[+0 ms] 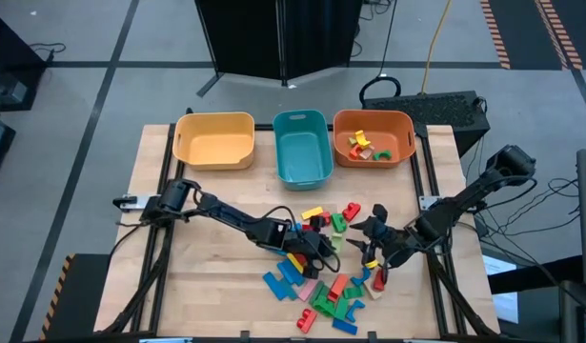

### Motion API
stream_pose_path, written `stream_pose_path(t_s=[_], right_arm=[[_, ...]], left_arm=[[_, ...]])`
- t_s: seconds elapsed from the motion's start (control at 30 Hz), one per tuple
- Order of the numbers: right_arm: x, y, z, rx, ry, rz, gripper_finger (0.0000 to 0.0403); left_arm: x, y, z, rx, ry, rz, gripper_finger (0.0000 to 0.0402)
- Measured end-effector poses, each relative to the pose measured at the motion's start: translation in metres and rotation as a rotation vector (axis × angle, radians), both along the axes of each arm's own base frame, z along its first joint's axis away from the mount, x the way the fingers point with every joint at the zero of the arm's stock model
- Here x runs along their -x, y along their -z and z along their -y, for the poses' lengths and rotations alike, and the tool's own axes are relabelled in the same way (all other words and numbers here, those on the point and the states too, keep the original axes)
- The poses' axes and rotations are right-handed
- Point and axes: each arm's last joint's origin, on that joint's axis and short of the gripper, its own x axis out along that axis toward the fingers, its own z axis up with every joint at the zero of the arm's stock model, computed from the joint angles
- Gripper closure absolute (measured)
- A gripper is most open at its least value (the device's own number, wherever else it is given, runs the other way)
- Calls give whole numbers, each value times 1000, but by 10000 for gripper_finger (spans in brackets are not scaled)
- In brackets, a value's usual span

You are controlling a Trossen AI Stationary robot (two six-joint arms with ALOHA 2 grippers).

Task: Sort blocks by size
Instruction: Put the light green arch block into the orange bin

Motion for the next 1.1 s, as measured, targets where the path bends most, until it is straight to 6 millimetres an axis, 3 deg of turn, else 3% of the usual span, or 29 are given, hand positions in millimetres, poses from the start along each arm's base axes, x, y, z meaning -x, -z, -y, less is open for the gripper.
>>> stream_pose_path(t_s=[0.27,0.73,1.1], right_arm=[[-15,10,-9,145,-109,11,216],[-20,12,-2,162,-64,5,220],[-20,13,-3,127,-97,-7,305]], left_arm=[[0,0,0,-23,-17,-1,400],[-3,-11,14,-91,9,44,400],[-3,-12,13,-108,-18,49,400]])
